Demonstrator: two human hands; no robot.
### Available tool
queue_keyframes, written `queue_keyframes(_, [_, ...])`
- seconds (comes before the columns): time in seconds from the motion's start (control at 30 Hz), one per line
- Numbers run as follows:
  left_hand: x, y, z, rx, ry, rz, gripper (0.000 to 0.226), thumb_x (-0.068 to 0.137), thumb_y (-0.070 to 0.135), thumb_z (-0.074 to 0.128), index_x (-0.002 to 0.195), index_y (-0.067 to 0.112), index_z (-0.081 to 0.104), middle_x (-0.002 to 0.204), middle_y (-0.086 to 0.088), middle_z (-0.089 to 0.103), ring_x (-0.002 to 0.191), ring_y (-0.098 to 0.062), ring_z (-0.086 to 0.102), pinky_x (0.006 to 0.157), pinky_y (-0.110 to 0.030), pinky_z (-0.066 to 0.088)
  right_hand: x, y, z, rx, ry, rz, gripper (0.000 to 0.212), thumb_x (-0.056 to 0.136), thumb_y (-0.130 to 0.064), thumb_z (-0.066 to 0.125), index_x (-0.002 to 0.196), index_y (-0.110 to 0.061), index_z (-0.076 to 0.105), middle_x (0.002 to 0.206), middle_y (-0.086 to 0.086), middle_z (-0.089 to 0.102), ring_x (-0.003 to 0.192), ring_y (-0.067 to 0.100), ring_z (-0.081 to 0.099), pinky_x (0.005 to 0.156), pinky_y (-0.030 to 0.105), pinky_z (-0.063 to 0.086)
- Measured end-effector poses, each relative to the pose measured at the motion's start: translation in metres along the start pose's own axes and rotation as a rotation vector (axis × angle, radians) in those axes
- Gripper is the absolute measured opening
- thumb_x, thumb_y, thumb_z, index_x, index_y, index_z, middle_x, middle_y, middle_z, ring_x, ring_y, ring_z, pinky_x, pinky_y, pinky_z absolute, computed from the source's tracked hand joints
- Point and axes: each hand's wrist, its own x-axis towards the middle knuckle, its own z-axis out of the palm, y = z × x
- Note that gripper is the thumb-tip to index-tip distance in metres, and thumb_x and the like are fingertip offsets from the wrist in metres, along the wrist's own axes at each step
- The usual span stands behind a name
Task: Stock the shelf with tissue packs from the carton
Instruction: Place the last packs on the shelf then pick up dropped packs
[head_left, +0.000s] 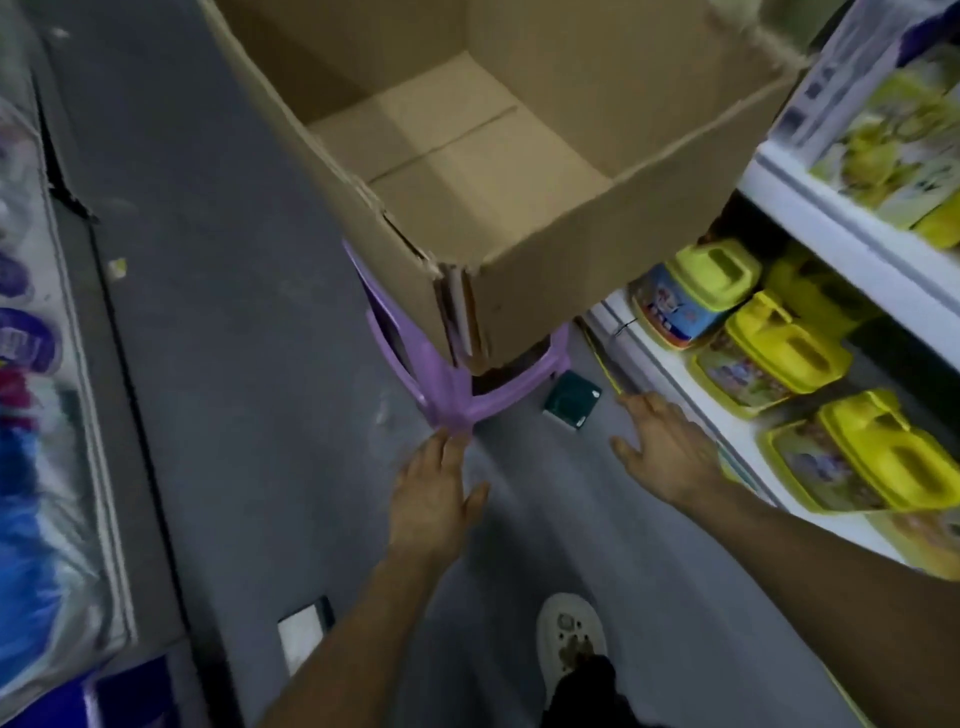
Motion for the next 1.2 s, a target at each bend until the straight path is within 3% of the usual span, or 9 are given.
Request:
queue_keyframes(0.27, [0.1,-0.046,0.133,0.056,-0.039,0.084,0.072,0.093,0.042,0.061,0.154,0.021,0.029,0.153,-0.005,0.037,0.131,-0.028,0.046,0.105,-0.044,0.044,0.123,0.031,0.126,0.019,-0.072,0.014,0.061,0.095,-0.036,0.054,0.149,-0.017,0.032,0.143,0.012,0.038,0.129,0.031,0.041,0.1,0.039,0.042])
queue_keyframes(0.5, [0.144,-0.073,0.19,0.195,-0.082,0.225,0.067,0.096,0.037,0.057,0.154,0.019,0.029,0.15,-0.009,0.04,0.124,-0.032,0.051,0.1,-0.041,0.047,0.209,0.057,0.205,0.091,-0.075,0.083,0.054,0.095,-0.027,0.054,0.143,-0.008,0.04,0.137,0.022,0.041,0.126,0.038,0.043,0.104,0.039,0.041])
queue_keyframes(0.7, [0.167,-0.09,0.197,0.397,-0.177,0.322,0.066,0.098,0.033,0.054,0.156,0.02,0.024,0.151,-0.006,0.04,0.131,-0.029,0.046,0.103,-0.042,0.046,0.255,0.066,0.237,0.065,-0.037,0.148,0.074,0.087,-0.032,0.068,0.146,-0.008,0.03,0.142,0.018,0.034,0.132,0.037,0.033,0.107,0.043,0.037])
queue_keyframes(0.87, [0.178,-0.1,0.187,0.396,-0.036,0.352,0.067,0.085,0.02,0.066,0.147,0.013,0.042,0.146,-0.012,0.045,0.115,-0.038,0.056,0.08,-0.051,0.056,0.273,0.075,0.247,0.089,-0.088,0.206,0.109,0.07,-0.043,0.083,0.151,-0.008,0.018,0.148,0.018,0.03,0.138,0.037,0.028,0.111,0.043,0.033])
queue_keyframes(0.93, [0.18,-0.1,0.183,0.419,-0.031,0.366,0.066,0.086,0.021,0.066,0.147,0.014,0.043,0.149,-0.01,0.041,0.115,-0.037,0.056,0.078,-0.051,0.056,0.273,0.078,0.249,0.086,-0.115,0.248,0.116,0.063,-0.052,0.085,0.151,-0.013,0.02,0.147,0.014,0.036,0.139,0.036,0.026,0.11,0.042,0.033])
queue_keyframes(1.07, [0.173,-0.101,0.183,0.394,-0.117,0.379,0.056,0.094,0.024,0.057,0.147,0.018,0.042,0.149,-0.007,0.041,0.117,-0.033,0.056,0.088,-0.045,0.053,0.258,0.067,0.251,0.057,-0.103,0.274,0.092,0.063,-0.065,0.079,0.133,-0.014,0.046,0.128,0.009,0.056,0.125,0.032,0.041,0.097,0.037,0.037])
queue_keyframes(1.2, [0.163,-0.111,0.181,0.437,-0.255,0.309,0.053,0.098,0.03,0.052,0.149,0.026,0.037,0.149,0.002,0.044,0.124,-0.025,0.054,0.1,-0.038,0.048,0.24,0.043,0.257,0.278,-0.109,0.242,0.073,0.057,-0.061,0.082,0.114,-0.02,0.061,0.114,0.01,0.06,0.11,0.028,0.052,0.087,0.034,0.047])
